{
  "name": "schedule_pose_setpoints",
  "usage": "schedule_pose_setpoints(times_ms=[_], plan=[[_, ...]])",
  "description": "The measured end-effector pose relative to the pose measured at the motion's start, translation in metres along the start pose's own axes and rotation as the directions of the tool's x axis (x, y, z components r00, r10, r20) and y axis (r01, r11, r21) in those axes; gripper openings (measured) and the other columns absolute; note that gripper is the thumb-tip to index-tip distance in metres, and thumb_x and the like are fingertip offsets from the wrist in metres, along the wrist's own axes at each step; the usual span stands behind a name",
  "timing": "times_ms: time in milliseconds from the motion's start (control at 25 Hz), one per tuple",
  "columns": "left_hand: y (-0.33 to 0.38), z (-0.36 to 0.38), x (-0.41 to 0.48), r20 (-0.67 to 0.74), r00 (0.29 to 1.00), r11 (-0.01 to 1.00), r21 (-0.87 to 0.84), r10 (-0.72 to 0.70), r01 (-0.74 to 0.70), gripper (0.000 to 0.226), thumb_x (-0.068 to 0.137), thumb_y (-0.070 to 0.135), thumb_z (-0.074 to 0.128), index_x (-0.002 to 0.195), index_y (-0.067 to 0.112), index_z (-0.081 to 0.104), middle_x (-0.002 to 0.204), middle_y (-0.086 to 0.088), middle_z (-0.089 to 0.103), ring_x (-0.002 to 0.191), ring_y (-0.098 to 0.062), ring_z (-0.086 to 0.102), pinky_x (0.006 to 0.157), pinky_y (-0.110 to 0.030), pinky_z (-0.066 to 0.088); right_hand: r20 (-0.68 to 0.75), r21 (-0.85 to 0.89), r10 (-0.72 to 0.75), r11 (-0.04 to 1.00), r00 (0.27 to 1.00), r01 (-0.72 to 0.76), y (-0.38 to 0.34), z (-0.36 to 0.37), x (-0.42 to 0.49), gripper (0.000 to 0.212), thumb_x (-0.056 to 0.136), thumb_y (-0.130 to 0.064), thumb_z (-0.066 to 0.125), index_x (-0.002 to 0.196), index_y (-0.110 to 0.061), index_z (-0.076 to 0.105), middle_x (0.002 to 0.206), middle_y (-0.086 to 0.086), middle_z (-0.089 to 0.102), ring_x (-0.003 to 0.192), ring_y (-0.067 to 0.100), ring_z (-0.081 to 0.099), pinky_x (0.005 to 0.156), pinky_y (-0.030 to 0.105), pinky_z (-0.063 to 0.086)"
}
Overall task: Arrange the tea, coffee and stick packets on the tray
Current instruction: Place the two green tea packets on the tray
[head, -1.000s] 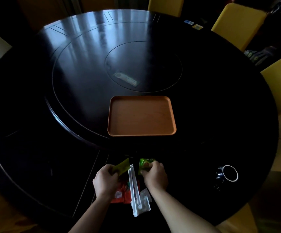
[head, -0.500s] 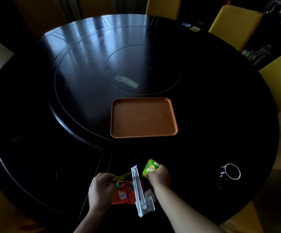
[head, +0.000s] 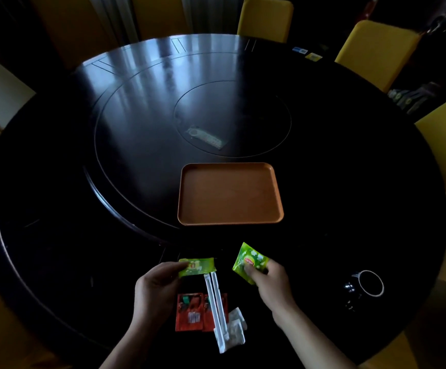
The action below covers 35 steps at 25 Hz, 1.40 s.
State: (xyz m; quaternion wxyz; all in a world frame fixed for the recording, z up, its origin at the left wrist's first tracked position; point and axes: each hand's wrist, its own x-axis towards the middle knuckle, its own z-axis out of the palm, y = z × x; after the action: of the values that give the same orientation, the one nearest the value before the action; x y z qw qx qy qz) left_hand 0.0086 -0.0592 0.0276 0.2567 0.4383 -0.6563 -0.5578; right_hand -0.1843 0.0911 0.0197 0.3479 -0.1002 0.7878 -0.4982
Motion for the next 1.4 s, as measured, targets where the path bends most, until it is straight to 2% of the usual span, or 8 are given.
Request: schedule_pose_setpoints(times_ms=[80, 240, 480, 760, 1000, 1080, 1240, 1400], plan=[[0.009, 0.002, 0.008, -0.036, 0.999, 0.999, -0.043, 0.006, -0.007, 0.035, 0.077, -0.005, 0.077, 0.087, 0.028, 0.081, 0.097, 0.005, 0.079, 0.088, -0.015, 0.075, 0.074, -0.030, 0.061, -0.033, 0.028, -0.024, 0.999, 0.999, 0.025, -0.014, -0.007, 0.012, 0.009, 0.082, -0.025, 0.074, 0.084, -0.017, 0.072, 0.080, -0.001, 0.076, 0.074, 0.009, 0.071, 0.070, 0.031, 0.055], [0.027, 0.008, 0.028, -0.043, 0.977, 0.974, 0.102, 0.207, -0.202, 0.028, 0.077, 0.002, 0.080, 0.095, 0.023, 0.080, 0.098, 0.010, 0.076, 0.088, -0.010, 0.074, 0.074, -0.029, 0.060, -0.019, 0.134, 0.010, 0.991, 1.000, -0.008, -0.033, -0.014, 0.036, 0.011, 0.080, -0.019, 0.077, 0.087, -0.014, 0.071, 0.086, 0.007, 0.076, 0.080, 0.025, 0.072, 0.070, 0.039, 0.055], [0.041, 0.028, 0.090, -0.041, 0.978, 0.956, 0.225, 0.203, -0.189, 0.018, 0.079, 0.011, 0.080, 0.092, 0.024, 0.081, 0.085, 0.009, 0.076, 0.081, -0.005, 0.071, 0.074, -0.029, 0.057, -0.064, -0.126, -0.186, 0.976, 0.981, 0.177, -0.066, -0.016, 0.083, 0.021, 0.079, -0.022, 0.078, 0.082, -0.014, 0.059, 0.076, -0.002, 0.066, 0.069, 0.012, 0.063, 0.053, 0.014, 0.043], [0.050, 0.053, 0.164, -0.036, 0.990, 0.939, 0.324, 0.136, -0.117, 0.010, 0.083, 0.021, 0.077, 0.078, 0.030, 0.079, 0.064, 0.018, 0.072, 0.060, 0.003, 0.065, 0.054, -0.016, 0.047, -0.022, -0.317, -0.152, 0.939, 0.988, 0.137, -0.102, -0.001, 0.162, 0.018, 0.085, -0.026, 0.072, 0.091, -0.017, 0.057, 0.088, -0.001, 0.060, 0.078, 0.010, 0.055, 0.060, 0.023, 0.041], [0.044, 0.058, 0.195, 0.075, 0.949, 0.731, 0.620, 0.306, -0.284, 0.012, 0.080, 0.018, 0.078, 0.088, 0.027, 0.079, 0.078, 0.006, 0.071, 0.072, -0.018, 0.067, 0.059, -0.035, 0.053, -0.022, -0.437, -0.217, 0.880, 0.976, 0.186, -0.101, 0.011, 0.200, 0.022, 0.083, -0.023, 0.074, 0.101, -0.014, 0.063, 0.087, -0.002, 0.061, 0.082, 0.017, 0.059, 0.056, 0.013, 0.037], [0.038, 0.059, 0.199, 0.162, 0.949, 0.728, 0.611, 0.270, -0.311, 0.028, 0.077, 0.007, 0.076, 0.100, 0.022, 0.078, 0.090, 0.003, 0.072, 0.081, -0.020, 0.068, 0.068, -0.037, 0.055, -0.029, -0.461, -0.248, 0.863, 0.968, 0.207, -0.095, 0.009, 0.204, 0.026, 0.082, -0.022, 0.075, 0.105, -0.014, 0.064, 0.088, -0.002, 0.059, 0.082, 0.017, 0.057, 0.057, 0.015, 0.035], [0.030, 0.051, 0.197, 0.095, 0.995, 0.904, 0.425, 0.016, -0.054, 0.049, 0.073, 0.000, 0.074, 0.117, 0.020, 0.073, 0.094, 0.004, 0.075, 0.083, -0.007, 0.070, 0.081, -0.032, 0.057, -0.058, -0.477, -0.252, 0.857, 0.966, 0.195, -0.083, 0.003, 0.206, 0.038, 0.082, -0.016, 0.074, 0.118, -0.011, 0.062, 0.104, 0.005, 0.064, 0.098, 0.021, 0.061, 0.081, 0.025, 0.046], [0.026, 0.050, 0.196, 0.045, 0.996, 0.852, 0.517, 0.073, -0.086, 0.036, 0.076, 0.016, 0.079, 0.111, 0.020, 0.073, 0.096, 0.004, 0.067, 0.082, -0.009, 0.064, 0.077, -0.033, 0.055, -0.042, -0.563, -0.321, 0.790, 0.946, 0.243, -0.076, -0.002, 0.204, 0.036, 0.080, -0.015, 0.076, 0.114, -0.013, 0.064, 0.110, 0.008, 0.062, 0.098, 0.019, 0.060, 0.082, 0.021, 0.043]])
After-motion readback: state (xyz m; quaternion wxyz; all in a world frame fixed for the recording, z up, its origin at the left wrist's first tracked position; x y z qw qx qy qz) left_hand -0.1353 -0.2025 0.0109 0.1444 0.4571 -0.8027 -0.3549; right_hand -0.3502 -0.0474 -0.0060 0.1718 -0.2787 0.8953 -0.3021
